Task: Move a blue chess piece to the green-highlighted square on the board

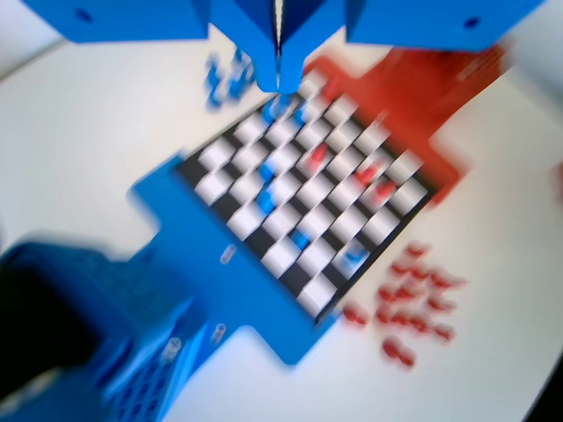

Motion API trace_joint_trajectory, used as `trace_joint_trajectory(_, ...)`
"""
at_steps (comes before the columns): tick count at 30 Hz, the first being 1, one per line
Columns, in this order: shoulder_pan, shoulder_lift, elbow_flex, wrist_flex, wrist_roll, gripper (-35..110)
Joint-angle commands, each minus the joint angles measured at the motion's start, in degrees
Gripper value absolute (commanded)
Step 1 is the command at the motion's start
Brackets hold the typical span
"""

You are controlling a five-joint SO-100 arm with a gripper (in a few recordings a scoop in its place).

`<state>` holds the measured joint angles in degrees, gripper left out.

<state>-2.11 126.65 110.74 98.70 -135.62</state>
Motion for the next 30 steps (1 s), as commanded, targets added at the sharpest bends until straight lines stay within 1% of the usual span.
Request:
trace_joint_trajectory(1, 1.05, -3.78, 0.79, -0.88, -3.69, 2)
trace_joint_trajectory(12, 1.14, -17.58, -2.55, -5.1, -3.34, 8)
trace_joint_trajectory(19, -0.18, -18.72, 2.37, -14.06, -2.37, 14)
trace_joint_trajectory(30, 0.0, -19.6, 11.78, -24.79, -2.29, 14)
